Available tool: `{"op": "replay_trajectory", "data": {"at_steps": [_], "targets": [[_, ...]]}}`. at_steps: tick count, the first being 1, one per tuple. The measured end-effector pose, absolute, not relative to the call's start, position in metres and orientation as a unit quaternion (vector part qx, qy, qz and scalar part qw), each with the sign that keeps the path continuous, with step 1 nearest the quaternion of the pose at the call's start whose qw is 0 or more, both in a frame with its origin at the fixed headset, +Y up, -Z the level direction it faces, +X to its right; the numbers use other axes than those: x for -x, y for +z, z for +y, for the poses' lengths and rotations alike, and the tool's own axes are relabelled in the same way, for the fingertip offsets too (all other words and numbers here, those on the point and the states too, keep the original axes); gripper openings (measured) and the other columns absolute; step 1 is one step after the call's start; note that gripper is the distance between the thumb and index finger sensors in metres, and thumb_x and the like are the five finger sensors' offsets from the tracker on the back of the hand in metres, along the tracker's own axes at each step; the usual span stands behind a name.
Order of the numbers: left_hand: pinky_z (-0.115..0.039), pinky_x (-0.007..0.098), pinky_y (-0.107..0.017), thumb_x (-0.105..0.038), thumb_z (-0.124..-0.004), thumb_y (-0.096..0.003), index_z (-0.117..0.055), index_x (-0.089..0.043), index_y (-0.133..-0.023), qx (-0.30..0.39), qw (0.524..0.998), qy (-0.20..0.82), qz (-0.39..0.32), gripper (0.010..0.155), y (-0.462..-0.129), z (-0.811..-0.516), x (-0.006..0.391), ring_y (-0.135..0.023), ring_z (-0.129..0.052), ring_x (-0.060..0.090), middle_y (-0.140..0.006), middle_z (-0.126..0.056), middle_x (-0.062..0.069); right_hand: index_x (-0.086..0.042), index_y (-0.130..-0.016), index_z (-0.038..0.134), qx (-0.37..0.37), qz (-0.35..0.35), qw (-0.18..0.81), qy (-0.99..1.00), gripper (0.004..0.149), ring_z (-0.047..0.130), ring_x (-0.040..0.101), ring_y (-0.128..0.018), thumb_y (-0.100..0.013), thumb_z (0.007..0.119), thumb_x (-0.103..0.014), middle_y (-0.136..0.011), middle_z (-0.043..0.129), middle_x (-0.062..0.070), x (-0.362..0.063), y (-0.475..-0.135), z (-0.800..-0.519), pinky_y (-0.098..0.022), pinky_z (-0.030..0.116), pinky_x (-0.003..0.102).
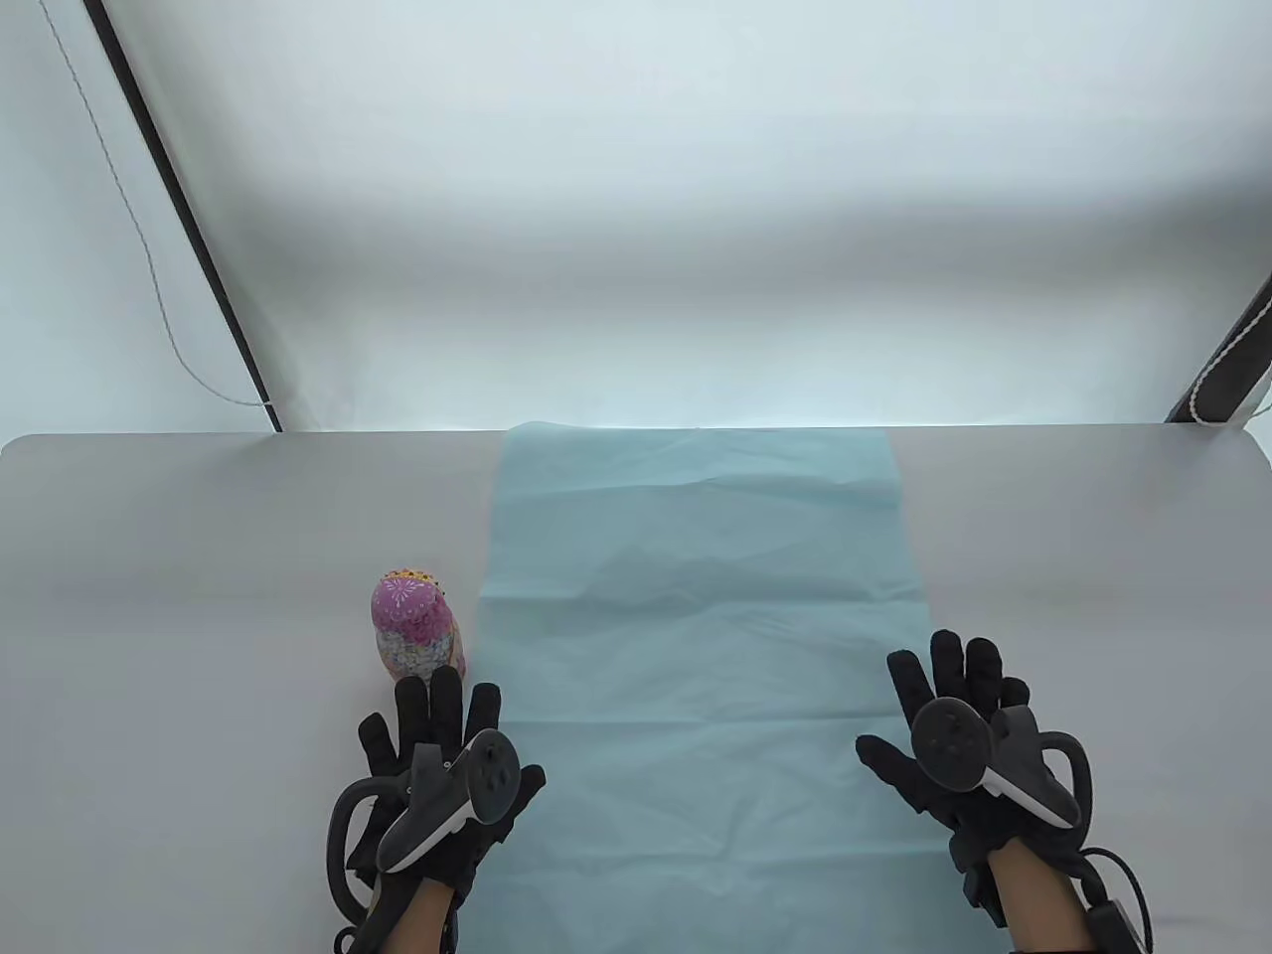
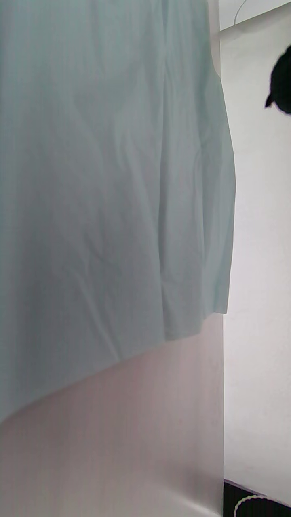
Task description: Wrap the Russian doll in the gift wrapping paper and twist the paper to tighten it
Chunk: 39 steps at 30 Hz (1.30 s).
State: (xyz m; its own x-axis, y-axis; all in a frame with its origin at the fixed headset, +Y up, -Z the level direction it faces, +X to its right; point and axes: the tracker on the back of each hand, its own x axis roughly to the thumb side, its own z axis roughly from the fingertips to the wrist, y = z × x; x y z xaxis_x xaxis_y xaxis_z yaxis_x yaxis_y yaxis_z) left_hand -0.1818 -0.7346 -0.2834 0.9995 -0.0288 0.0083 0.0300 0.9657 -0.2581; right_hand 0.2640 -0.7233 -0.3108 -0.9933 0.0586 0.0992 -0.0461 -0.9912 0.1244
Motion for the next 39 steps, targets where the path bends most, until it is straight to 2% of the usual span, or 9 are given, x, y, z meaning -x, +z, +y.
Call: {"op": "replay_trajectory", "data": {"at_steps": [11,16,19,22,27,33,39], "targets": [[-0.013,0.069,-0.072,-0.073,-0.051,-0.0515,-0.011,-0.028,-0.116,0.136,0.991,-0.008,-0.005,0.088,-0.286,-0.734,0.182,-0.112,-0.003,0.044,-0.125,0.0,0.015,-0.018,-0.125,0.02,-0.045,0.063,0.03,0.997,0.093,0.004,0.056,-0.107,-0.06,0.061,-0.07,-0.126,0.001,0.03,-0.265,-0.311,-0.721,-0.076,0.02,0.073],[-0.011,0.069,-0.072,-0.071,-0.056,-0.0523,-0.012,-0.028,-0.117,0.115,0.993,0.012,-0.006,0.089,-0.292,-0.708,0.179,-0.112,-0.002,0.045,-0.126,0.0,0.015,-0.018,-0.125,0.021,-0.044,0.059,0.033,0.997,0.092,0.004,0.056,-0.107,-0.06,0.061,-0.07,-0.126,0.001,0.031,-0.267,-0.312,-0.719,-0.075,0.02,0.073],[-0.009,0.069,-0.072,-0.07,-0.06,-0.0522,-0.012,-0.027,-0.117,0.126,0.992,0.008,0.0,0.091,-0.306,-0.689,0.182,-0.111,0.0,0.045,-0.125,0.002,0.015,-0.018,-0.125,0.021,-0.045,0.061,0.037,0.996,0.092,0.004,0.056,-0.108,-0.06,0.061,-0.07,-0.126,0.001,0.031,-0.267,-0.312,-0.719,-0.075,0.02,0.073],[-0.006,0.068,-0.072,-0.069,-0.066,-0.0519,-0.01,-0.026,-0.116,0.142,0.989,-0.004,0.034,0.095,-0.331,-0.662,0.188,-0.11,0.004,0.046,-0.124,0.006,0.015,-0.018,-0.125,0.021,-0.044,0.062,0.038,0.996,0.092,0.004,0.056,-0.107,-0.06,0.061,-0.07,-0.126,0.002,0.031,-0.267,-0.312,-0.719,-0.075,0.02,0.073],[-0.009,0.07,-0.072,-0.069,-0.072,-0.0493,-0.006,-0.027,-0.115,0.144,0.986,-0.043,0.079,0.102,-0.372,-0.643,0.204,-0.109,0.003,0.051,-0.123,0.006,0.017,-0.018,-0.125,0.021,-0.042,0.062,0.045,0.996,0.092,0.004,0.056,-0.107,-0.06,0.061,-0.07,-0.127,0.002,0.031,-0.268,-0.314,-0.717,-0.075,0.02,0.073],[-0.029,0.076,-0.074,-0.067,-0.078,-0.0467,-0.006,-0.029,-0.114,0.143,0.982,-0.033,0.115,0.105,-0.415,-0.651,0.219,-0.112,-0.017,0.06,-0.127,-0.005,0.023,-0.018,-0.125,0.021,-0.038,0.064,0.046,0.996,0.092,0.004,0.057,-0.107,-0.06,0.061,-0.07,-0.126,0.002,0.032,-0.269,-0.316,-0.717,-0.075,0.02,0.073],[-0.05,0.071,-0.074,-0.068,-0.079,-0.0449,-0.014,-0.03,-0.115,0.173,0.973,-0.047,0.144,0.104,-0.439,-0.669,0.225,-0.112,-0.048,0.055,-0.129,-0.023,0.025,-0.018,-0.125,0.022,-0.035,0.067,0.05,0.996,0.092,0.004,0.057,-0.107,-0.06,0.061,-0.07,-0.126,0.002,0.032,-0.27,-0.317,-0.716,-0.075,0.02,0.073]]}}
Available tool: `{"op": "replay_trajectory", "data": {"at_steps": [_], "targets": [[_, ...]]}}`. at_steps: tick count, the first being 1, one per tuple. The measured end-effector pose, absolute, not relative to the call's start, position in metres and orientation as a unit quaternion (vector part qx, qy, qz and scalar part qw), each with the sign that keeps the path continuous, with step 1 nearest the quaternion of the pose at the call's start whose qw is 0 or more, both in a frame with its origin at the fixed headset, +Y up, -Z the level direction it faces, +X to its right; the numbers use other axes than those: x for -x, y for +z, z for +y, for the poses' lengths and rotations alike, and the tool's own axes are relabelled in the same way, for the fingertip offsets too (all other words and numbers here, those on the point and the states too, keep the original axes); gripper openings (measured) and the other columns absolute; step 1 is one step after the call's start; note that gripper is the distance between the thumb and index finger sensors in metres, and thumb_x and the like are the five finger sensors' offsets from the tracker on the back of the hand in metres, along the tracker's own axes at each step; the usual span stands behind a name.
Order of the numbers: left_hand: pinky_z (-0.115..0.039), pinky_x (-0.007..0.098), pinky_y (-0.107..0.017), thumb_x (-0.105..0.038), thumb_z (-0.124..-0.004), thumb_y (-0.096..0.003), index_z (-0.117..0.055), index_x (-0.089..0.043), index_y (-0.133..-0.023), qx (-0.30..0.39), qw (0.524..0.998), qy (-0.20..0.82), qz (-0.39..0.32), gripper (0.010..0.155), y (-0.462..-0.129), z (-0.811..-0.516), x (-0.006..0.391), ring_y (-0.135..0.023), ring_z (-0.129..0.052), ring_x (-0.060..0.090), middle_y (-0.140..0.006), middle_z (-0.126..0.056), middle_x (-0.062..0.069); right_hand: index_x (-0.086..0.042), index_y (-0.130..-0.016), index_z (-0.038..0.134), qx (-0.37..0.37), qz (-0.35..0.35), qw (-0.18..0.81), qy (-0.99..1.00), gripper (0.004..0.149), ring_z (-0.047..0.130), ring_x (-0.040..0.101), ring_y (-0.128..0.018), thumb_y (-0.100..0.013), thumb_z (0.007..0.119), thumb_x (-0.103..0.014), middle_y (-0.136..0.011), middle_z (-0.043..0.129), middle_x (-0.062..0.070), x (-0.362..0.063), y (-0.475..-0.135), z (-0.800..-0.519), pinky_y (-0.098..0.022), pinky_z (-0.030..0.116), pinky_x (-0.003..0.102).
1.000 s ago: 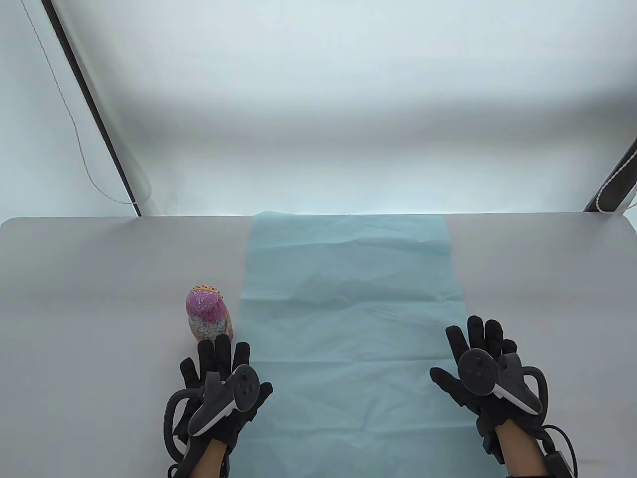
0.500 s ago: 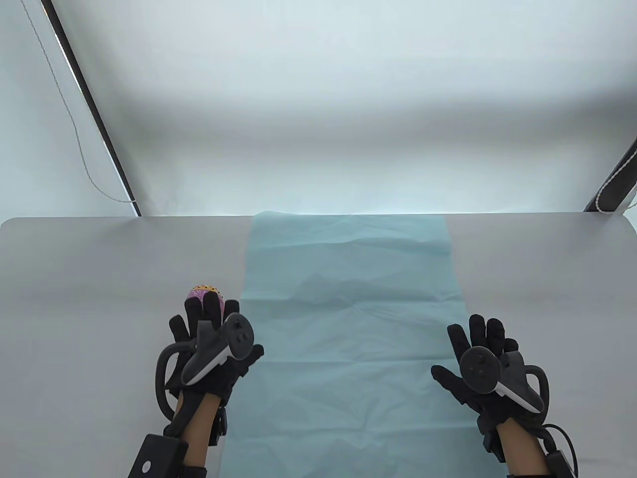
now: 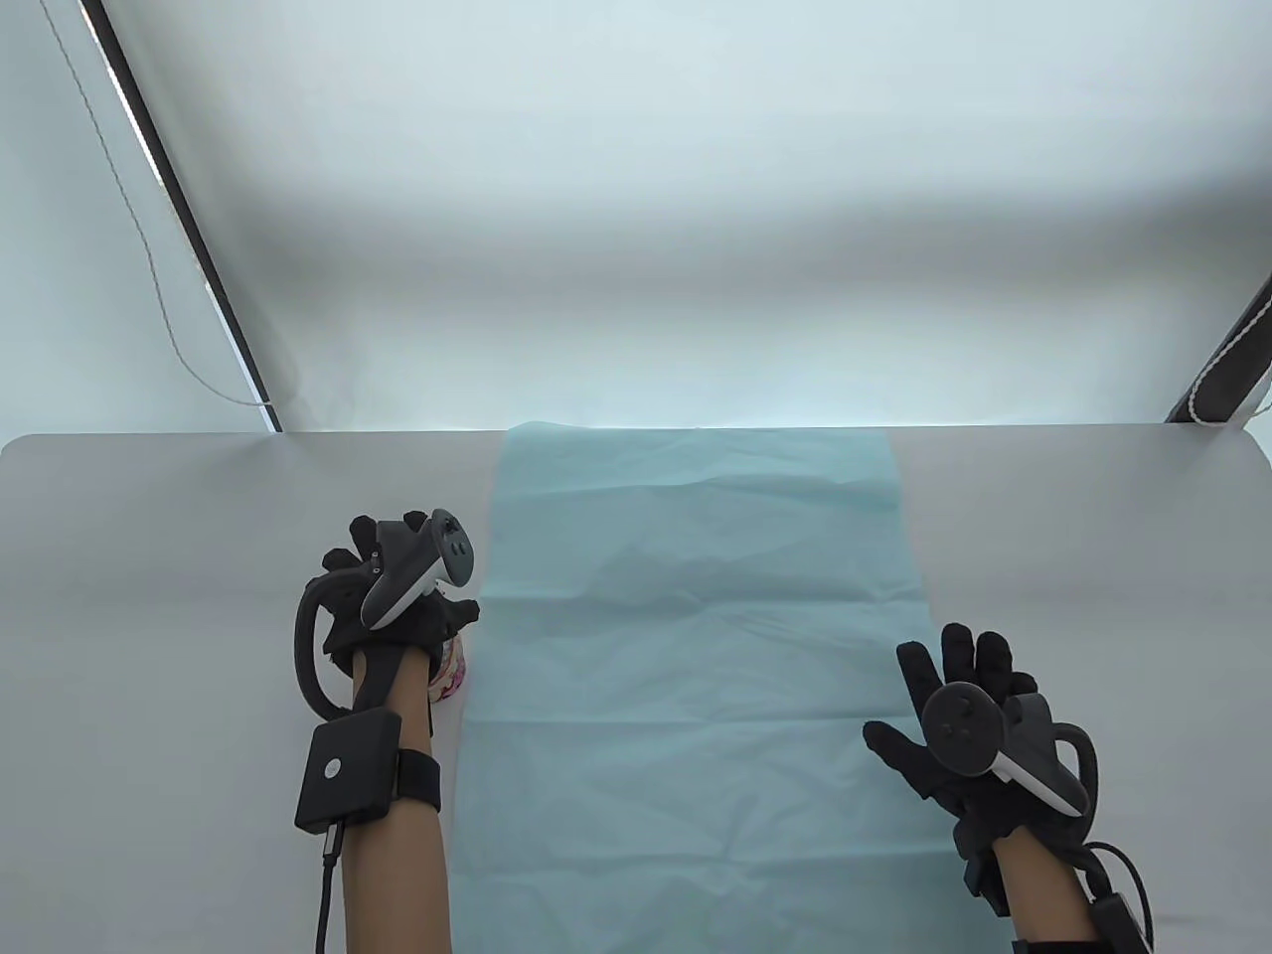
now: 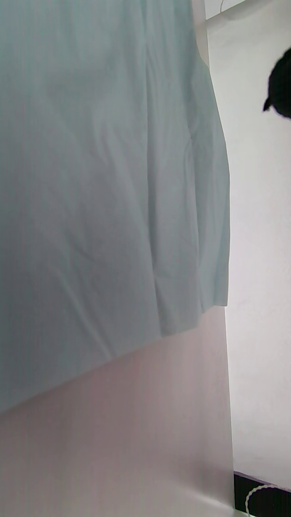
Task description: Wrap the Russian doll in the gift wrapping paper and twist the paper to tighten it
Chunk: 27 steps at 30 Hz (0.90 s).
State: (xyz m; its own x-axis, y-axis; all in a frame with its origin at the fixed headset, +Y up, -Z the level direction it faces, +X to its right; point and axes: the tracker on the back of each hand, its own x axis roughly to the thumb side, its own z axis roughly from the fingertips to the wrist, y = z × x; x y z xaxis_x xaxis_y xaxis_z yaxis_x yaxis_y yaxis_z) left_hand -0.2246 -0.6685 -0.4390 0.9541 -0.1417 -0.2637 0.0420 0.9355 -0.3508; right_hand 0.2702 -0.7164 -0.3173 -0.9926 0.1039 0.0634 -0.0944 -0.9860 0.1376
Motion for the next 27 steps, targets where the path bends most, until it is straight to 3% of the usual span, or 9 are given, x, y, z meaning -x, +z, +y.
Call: {"op": "replay_trajectory", "data": {"at_steps": [3,9,15,21,27], "targets": [[-0.06,0.065,-0.071,-0.068,-0.081,-0.0447,-0.026,-0.024,-0.117,0.174,0.974,-0.031,0.141,0.101,-0.445,-0.67,0.224,-0.105,-0.066,0.051,-0.126,-0.047,0.02,-0.018,-0.125,0.022,-0.034,0.07,0.05,0.996,0.092,0.004,0.058,-0.107,-0.061,0.061,-0.07,-0.126,0.002,0.032,-0.27,-0.318,-0.716,-0.076,0.02,0.073],[-0.078,0.054,-0.056,-0.068,-0.082,-0.0453,-0.04,-0.02,-0.114,0.162,0.976,-0.045,0.141,0.093,-0.443,-0.669,0.227,-0.085,-0.088,0.046,-0.115,-0.066,0.016,-0.018,-0.125,0.023,-0.034,0.071,0.052,0.996,0.091,0.005,0.058,-0.107,-0.061,0.061,-0.07,-0.127,0.002,0.033,-0.27,-0.319,-0.715,-0.076,0.021,0.073],[-0.081,0.05,-0.052,-0.063,-0.085,-0.0457,-0.05,-0.018,-0.11,0.091,0.986,-0.04,0.132,0.085,-0.43,-0.662,0.226,-0.083,-0.087,0.048,-0.113,-0.069,0.016,-0.018,-0.126,0.023,-0.039,0.07,0.057,0.995,0.091,0.005,0.058,-0.107,-0.061,0.061,-0.069,-0.127,0.003,0.033,-0.269,-0.319,-0.715,-0.075,0.021,0.073],[-0.082,0.049,-0.053,-0.062,-0.084,-0.047,-0.047,-0.017,-0.111,0.017,0.995,0.006,0.102,0.087,-0.402,-0.612,0.208,-0.085,-0.086,0.048,-0.113,-0.067,0.017,-0.018,-0.125,0.023,-0.044,0.059,0.061,0.995,0.091,0.005,0.058,-0.107,-0.061,0.061,-0.069,-0.127,0.003,0.033,-0.268,-0.316,-0.71,-0.075,0.021,0.073],[-0.081,0.05,-0.056,-0.061,-0.083,-0.0488,-0.043,-0.013,-0.112,-0.032,0.981,0.19,0.032,0.089,-0.385,-0.586,0.158,-0.087,-0.084,0.05,-0.114,-0.065,0.019,-0.018,-0.125,0.024,-0.047,0.059,0.057,0.996,0.091,0.005,0.058,-0.107,-0.061,0.061,-0.069,-0.126,0.003,0.033,-0.267,-0.314,-0.71,-0.075,0.021,0.073]]}}
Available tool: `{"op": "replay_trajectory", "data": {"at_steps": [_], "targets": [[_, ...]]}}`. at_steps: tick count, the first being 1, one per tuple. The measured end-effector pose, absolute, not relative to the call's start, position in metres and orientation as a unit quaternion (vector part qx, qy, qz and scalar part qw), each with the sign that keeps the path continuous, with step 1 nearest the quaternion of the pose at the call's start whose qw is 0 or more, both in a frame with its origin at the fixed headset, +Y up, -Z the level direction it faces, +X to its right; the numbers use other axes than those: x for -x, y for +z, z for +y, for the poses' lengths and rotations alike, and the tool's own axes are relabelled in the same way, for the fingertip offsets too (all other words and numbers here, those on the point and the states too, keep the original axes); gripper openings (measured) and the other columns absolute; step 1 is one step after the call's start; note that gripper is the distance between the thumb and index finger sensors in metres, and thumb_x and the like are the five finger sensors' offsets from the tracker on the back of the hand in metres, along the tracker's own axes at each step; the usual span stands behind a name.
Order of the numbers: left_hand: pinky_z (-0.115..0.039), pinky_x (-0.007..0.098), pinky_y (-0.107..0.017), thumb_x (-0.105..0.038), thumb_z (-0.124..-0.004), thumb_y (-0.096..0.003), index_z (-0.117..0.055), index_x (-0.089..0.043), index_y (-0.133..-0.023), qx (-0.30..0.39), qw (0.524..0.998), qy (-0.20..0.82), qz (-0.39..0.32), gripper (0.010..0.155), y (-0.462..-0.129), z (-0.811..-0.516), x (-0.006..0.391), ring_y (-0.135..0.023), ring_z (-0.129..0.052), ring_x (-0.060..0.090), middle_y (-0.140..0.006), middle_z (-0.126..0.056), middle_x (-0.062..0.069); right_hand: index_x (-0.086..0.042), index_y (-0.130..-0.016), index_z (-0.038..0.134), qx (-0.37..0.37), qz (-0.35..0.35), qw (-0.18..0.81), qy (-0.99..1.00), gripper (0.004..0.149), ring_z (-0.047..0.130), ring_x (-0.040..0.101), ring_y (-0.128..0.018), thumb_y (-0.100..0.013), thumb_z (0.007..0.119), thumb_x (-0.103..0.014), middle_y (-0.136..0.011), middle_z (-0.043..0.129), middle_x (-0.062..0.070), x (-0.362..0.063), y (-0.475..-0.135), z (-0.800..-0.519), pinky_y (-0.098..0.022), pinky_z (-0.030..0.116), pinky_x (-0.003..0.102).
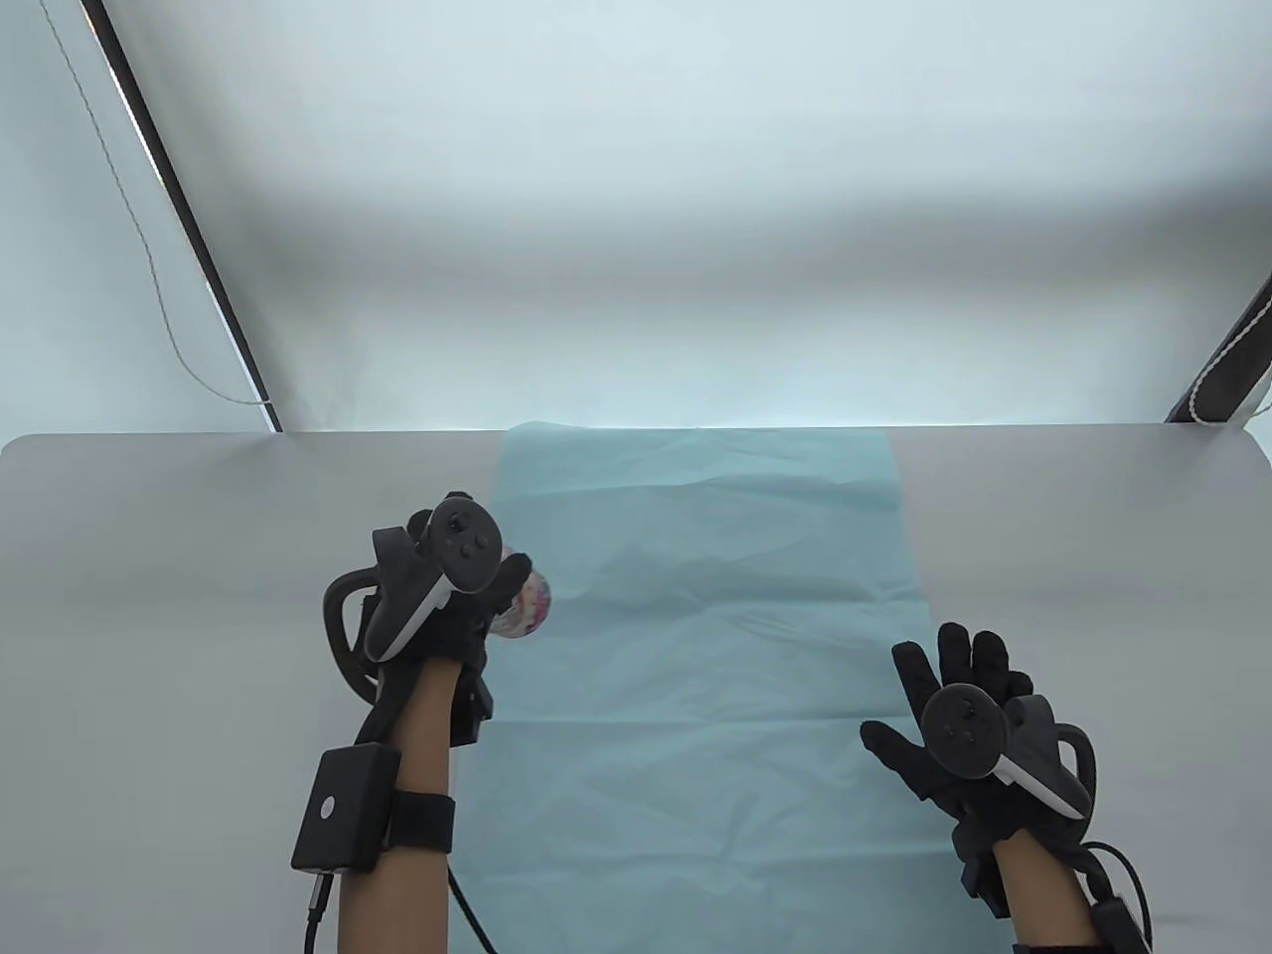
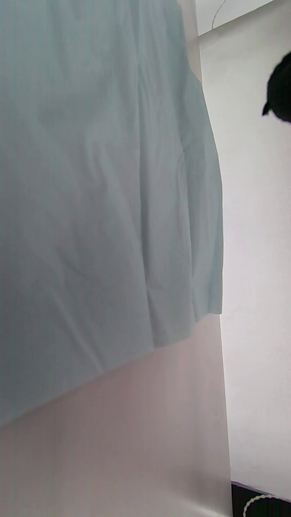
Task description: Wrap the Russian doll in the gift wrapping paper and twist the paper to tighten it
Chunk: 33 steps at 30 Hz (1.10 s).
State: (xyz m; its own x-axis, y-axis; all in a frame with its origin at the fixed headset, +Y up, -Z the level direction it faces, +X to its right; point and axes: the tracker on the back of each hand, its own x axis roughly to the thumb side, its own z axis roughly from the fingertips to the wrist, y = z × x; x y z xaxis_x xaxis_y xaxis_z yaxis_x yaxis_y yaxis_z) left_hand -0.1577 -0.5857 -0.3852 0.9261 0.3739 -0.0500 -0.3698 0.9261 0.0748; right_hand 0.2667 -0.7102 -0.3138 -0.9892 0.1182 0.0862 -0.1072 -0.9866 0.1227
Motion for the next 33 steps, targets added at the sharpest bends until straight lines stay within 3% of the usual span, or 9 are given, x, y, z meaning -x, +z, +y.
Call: {"op": "replay_trajectory", "data": {"at_steps": [4,12,19,24,27,33], "targets": [[-0.081,0.051,-0.056,-0.06,-0.083,-0.0494,-0.043,-0.011,-0.112,-0.02,0.95,0.312,-0.023,0.089,-0.385,-0.595,0.116,-0.087,-0.084,0.051,-0.114,-0.064,0.02,-0.018,-0.125,0.023,-0.048,0.053,0.06,0.996,0.091,0.005,0.058,-0.107,-0.061,0.062,-0.069,-0.126,0.003,0.034,-0.267,-0.312,-0.708,-0.075,0.021,0.073],[-0.081,0.052,-0.057,-0.058,-0.083,-0.0502,-0.043,-0.01,-0.111,0.081,0.876,0.469,-0.081,0.088,-0.4,-0.667,0.055,-0.088,-0.082,0.052,-0.115,-0.062,0.021,-0.018,-0.125,0.023,-0.045,0.058,0.059,0.996,0.091,0.004,0.058,-0.107,-0.061,0.061,-0.069,-0.126,0.002,0.033,-0.268,-0.313,-0.71,-0.075,0.02,0.073],[-0.08,0.053,-0.058,-0.057,-0.082,-0.0512,-0.042,-0.01,-0.111,0.139,0.84,0.522,-0.055,0.086,-0.416,-0.735,0.049,-0.088,-0.08,0.054,-0.115,-0.06,0.022,-0.018,-0.125,0.023,-0.048,0.058,0.063,0.995,0.091,0.004,0.058,-0.107,-0.061,0.061,-0.069,-0.126,0.002,0.034,-0.268,-0.314,-0.711,-0.075,0.02,0.073],[-0.078,0.053,-0.059,-0.056,-0.08,-0.0529,-0.039,-0.009,-0.111,0.184,0.811,0.553,-0.059,0.085,-0.42,-0.767,0.056,-0.089,-0.079,0.055,-0.116,-0.056,0.023,-0.017,-0.125,0.023,-0.05,0.061,0.062,0.995,0.091,0.004,0.058,-0.107,-0.061,0.061,-0.069,-0.126,0.002,0.033,-0.266,-0.314,-0.712,-0.075,0.02,0.073],[-0.077,0.053,-0.057,-0.055,-0.077,-0.0542,-0.035,-0.008,-0.111,0.201,0.799,0.561,-0.079,0.085,-0.421,-0.776,0.057,-0.091,-0.075,0.055,-0.117,-0.053,0.025,-0.018,-0.125,0.023,-0.051,0.059,0.062,0.995,0.091,0.004,0.058,-0.107,-0.061,0.061,-0.069,-0.126,0.002,0.034,-0.266,-0.314,-0.712,-0.075,0.02,0.073],[-0.065,0.055,-0.062,-0.052,-0.075,-0.0545,-0.03,-0.011,-0.113,0.237,0.844,0.474,-0.078,0.085,-0.416,-0.775,0.062,-0.103,-0.054,0.053,-0.121,-0.045,0.024,-0.018,-0.125,0.023,-0.052,0.063,0.065,0.995,0.092,0.004,0.058,-0.107,-0.061,0.061,-0.069,-0.126,0.002,0.034,-0.265,-0.314,-0.713,-0.075,0.02,0.073]]}}
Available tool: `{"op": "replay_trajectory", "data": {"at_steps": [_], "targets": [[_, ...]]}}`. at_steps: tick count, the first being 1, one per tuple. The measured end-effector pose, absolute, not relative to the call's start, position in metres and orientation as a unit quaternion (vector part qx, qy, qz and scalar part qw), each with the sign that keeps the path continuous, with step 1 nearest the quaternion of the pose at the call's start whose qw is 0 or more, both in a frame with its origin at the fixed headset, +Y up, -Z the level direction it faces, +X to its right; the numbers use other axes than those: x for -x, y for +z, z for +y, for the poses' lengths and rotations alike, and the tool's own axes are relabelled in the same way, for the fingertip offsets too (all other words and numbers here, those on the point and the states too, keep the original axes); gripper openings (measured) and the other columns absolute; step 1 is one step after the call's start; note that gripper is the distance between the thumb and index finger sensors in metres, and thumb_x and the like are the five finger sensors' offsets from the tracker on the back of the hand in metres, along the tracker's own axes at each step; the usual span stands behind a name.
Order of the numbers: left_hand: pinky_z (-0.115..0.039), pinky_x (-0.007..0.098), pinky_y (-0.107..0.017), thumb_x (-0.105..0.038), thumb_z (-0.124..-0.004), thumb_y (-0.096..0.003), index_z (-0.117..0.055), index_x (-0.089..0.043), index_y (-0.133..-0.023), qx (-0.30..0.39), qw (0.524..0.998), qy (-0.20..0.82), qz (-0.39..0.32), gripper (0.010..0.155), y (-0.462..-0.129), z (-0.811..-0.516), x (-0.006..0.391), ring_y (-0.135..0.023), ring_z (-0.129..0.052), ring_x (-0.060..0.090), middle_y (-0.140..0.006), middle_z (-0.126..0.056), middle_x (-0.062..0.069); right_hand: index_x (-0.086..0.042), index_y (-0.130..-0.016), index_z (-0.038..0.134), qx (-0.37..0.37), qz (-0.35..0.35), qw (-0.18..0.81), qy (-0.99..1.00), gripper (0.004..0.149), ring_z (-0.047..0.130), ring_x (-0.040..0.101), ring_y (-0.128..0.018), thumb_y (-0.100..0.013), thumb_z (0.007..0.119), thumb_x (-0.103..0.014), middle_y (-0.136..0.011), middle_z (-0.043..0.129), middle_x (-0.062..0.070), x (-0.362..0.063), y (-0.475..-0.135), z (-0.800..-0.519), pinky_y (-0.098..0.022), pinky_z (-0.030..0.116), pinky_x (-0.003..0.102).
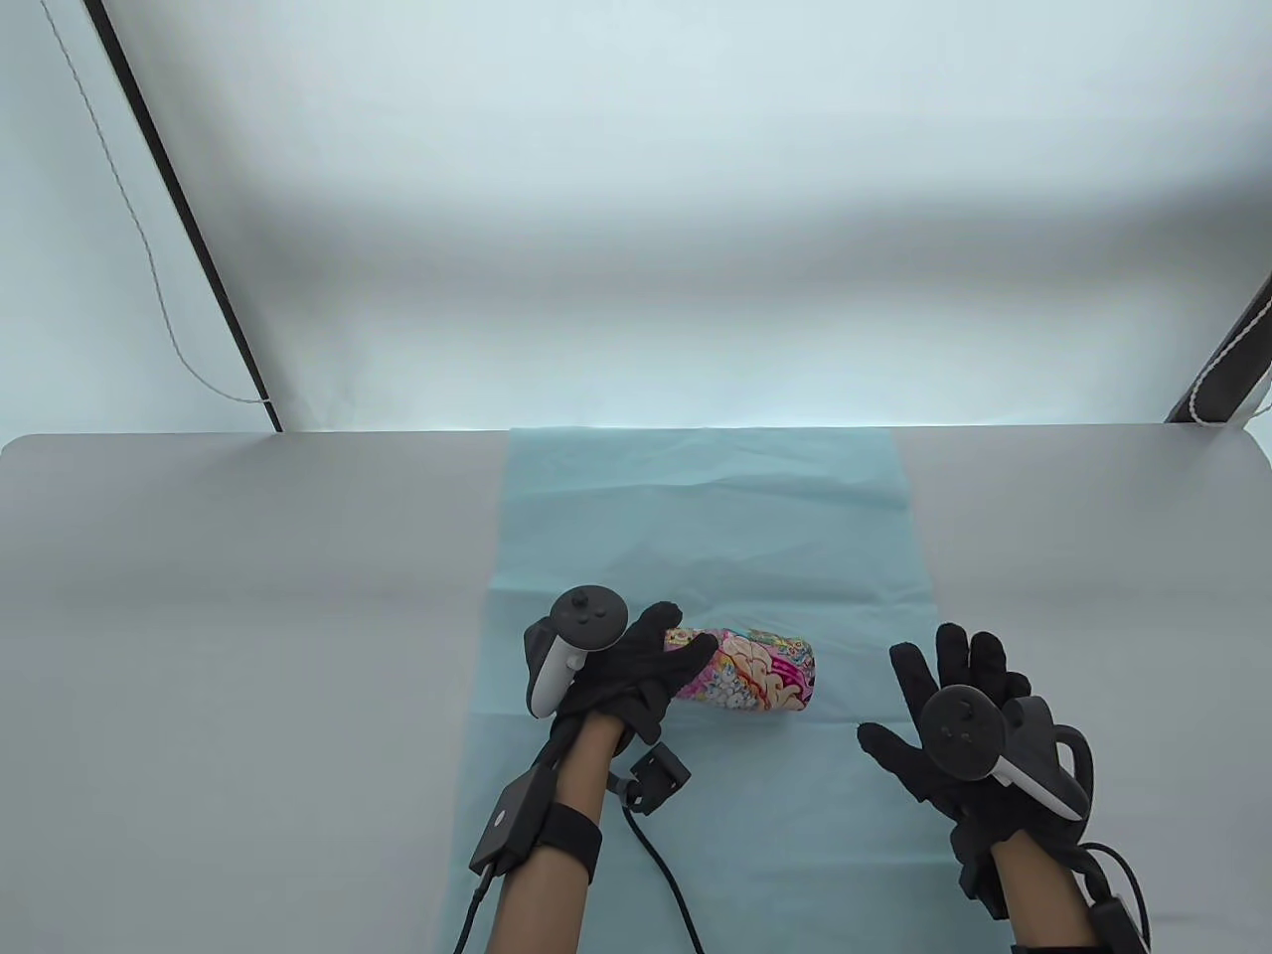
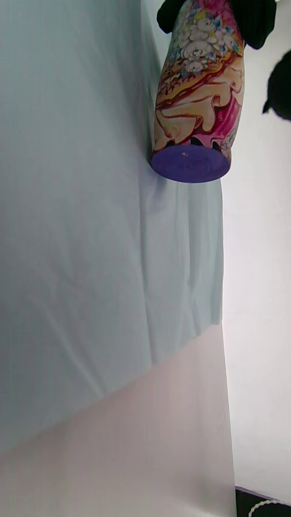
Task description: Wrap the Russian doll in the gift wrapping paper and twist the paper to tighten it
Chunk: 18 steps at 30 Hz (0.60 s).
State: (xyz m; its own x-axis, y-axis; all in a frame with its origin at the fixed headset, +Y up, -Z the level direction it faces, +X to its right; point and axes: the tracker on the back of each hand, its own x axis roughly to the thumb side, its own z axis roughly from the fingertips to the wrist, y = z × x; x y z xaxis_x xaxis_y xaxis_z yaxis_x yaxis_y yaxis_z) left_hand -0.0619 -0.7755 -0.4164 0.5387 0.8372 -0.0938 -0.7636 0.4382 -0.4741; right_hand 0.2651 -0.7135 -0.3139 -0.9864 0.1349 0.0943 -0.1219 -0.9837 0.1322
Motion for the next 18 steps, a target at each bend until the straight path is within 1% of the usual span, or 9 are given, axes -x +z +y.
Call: {"op": "replay_trajectory", "data": {"at_steps": [3,6,10,13,15,16,18], "targets": [[-0.062,0.057,-0.063,-0.048,-0.075,-0.056,-0.03,-0.014,-0.115,0.251,0.846,0.466,-0.061,0.082,-0.415,-0.78,0.065,-0.106,-0.046,0.054,-0.124,-0.041,0.024,-0.018,-0.125,0.023,-0.057,0.065,0.065,0.994,0.091,0.004,0.058,-0.107,-0.061,0.061,-0.069,-0.126,0.002,0.034,-0.264,-0.313,-0.714,-0.075,0.02,0.073],[-0.061,0.056,-0.063,-0.048,-0.073,-0.057,-0.031,-0.021,-0.115,0.234,0.859,0.453,-0.044,0.077,-0.414,-0.777,0.065,-0.108,-0.039,0.049,-0.126,-0.038,0.018,-0.018,-0.125,0.023,-0.059,0.063,0.065,0.994,0.091,0.004,0.058,-0.107,-0.061,0.062,-0.069,-0.126,0.002,0.034,-0.263,-0.313,-0.714,-0.075,0.02,0.073],[-0.06,0.056,-0.064,-0.049,-0.07,-0.0574,-0.033,-0.024,-0.116,0.228,0.872,0.432,-0.026,0.074,-0.413,-0.775,0.062,-0.109,-0.037,0.049,-0.127,-0.037,0.017,-0.018,-0.125,0.023,-0.059,0.068,0.059,0.994,0.091,0.004,0.058,-0.107,-0.061,0.061,-0.069,-0.126,0.002,0.034,-0.263,-0.314,-0.716,-0.075,0.02,0.073],[-0.059,0.057,-0.064,-0.051,-0.071,-0.0567,-0.03,-0.023,-0.116,0.225,0.875,0.428,-0.014,0.078,-0.413,-0.775,0.063,-0.109,-0.037,0.05,-0.127,-0.035,0.019,-0.018,-0.125,0.023,-0.059,0.076,0.056,0.994,0.091,0.004,0.058,-0.107,-0.061,0.061,-0.069,-0.126,0.002,0.034,-0.263,-0.315,-0.72,-0.075,0.02,0.073],[-0.052,0.062,-0.069,-0.055,-0.071,-0.0555,-0.024,-0.019,-0.116,0.227,0.875,0.428,-0.004,0.085,-0.411,-0.774,0.064,-0.108,-0.037,0.051,-0.126,-0.031,0.022,-0.018,-0.125,0.023,-0.058,0.078,0.053,0.994,0.091,0.004,0.058,-0.107,-0.061,0.061,-0.069,-0.126,0.002,0.034,-0.263,-0.315,-0.721,-0.075,0.02,0.073],[-0.052,0.064,-0.068,-0.058,-0.071,-0.0544,-0.019,-0.017,-0.116,0.218,0.878,0.426,0.005,0.09,-0.41,-0.771,0.065,-0.108,-0.037,0.053,-0.126,-0.028,0.025,-0.018,-0.125,0.023,-0.058,0.078,0.052,0.994,0.091,0.004,0.058,-0.107,-0.061,0.061,-0.069,-0.126,0.002,0.034,-0.263,-0.315,-0.722,-0.075,0.02,0.073],[-0.046,0.07,-0.071,-0.06,-0.071,-0.0535,-0.019,-0.016,-0.116,0.195,0.885,0.422,0.003,0.092,-0.408,-0.765,0.066,-0.109,-0.032,0.053,-0.126,-0.023,0.025,-0.018,-0.125,0.023,-0.056,0.079,0.052,0.994,0.091,0.004,0.058,-0.107,-0.06,0.061,-0.069,-0.126,0.002,0.034,-0.263,-0.315,-0.722,-0.075,0.02,0.073]]}}
